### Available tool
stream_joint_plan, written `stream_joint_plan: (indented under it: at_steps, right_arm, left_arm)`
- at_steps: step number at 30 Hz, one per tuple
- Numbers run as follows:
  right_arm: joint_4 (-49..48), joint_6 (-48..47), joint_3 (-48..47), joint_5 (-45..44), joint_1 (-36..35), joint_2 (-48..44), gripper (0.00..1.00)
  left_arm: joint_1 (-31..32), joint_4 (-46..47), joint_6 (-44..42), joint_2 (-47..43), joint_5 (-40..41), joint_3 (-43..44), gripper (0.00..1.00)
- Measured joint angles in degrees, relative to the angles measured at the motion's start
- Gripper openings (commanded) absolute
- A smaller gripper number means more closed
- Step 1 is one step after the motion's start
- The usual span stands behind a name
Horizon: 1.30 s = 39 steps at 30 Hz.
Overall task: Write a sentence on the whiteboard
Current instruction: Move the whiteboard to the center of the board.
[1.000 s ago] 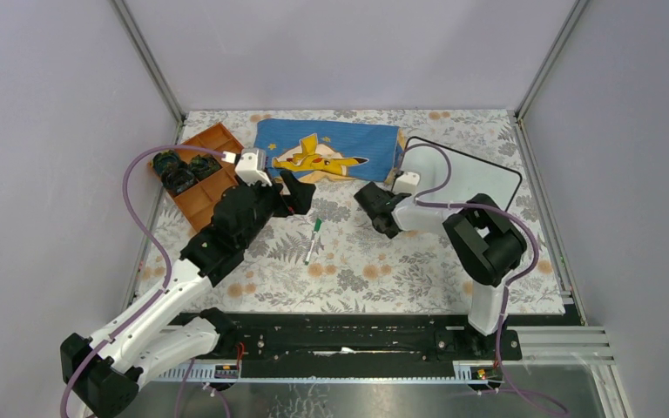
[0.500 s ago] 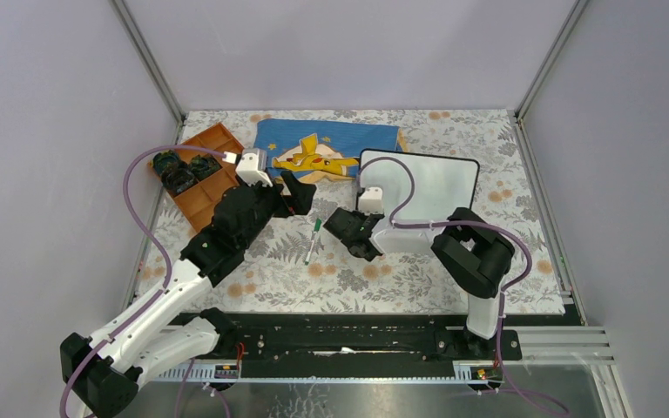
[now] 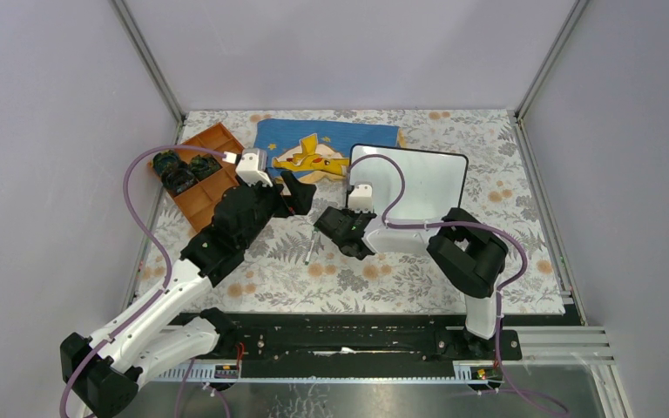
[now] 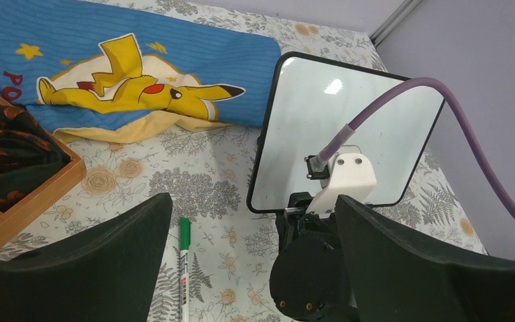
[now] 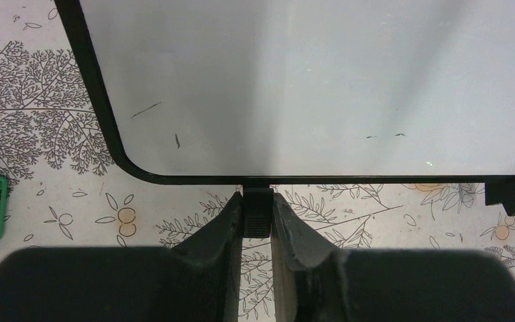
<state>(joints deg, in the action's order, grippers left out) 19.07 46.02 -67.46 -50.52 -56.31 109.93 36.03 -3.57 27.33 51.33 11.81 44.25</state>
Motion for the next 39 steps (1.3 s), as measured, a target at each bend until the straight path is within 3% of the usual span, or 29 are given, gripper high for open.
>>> stream_joint_plan:
  at_steps: [8,20,32,39]
  right_arm:
    - [-0.02,0.37,0.0,0.0,0.0,1.22,0.04]
    - [1.2,1.81,0.04,0.04,0.0,2.1,0.45]
    - [2.67,2.29,1.92,0.72,0.0,0.63,0.65]
    - [2.82,1.95,9.88,5.18,0.0,-10.62,0.77]
  left_arm:
    - [0.0,-0.11,0.0,0.42,0.02,0.0,0.99]
    - [0.33,-0.13,0.0,0.52,0.02,0.0,0.99]
    - [0.37,-0.15,0.0,0.55,0.11,0.0,0.99]
    - [0.39,-0.22,-0.02,0.7,0.59,0.0,0.99]
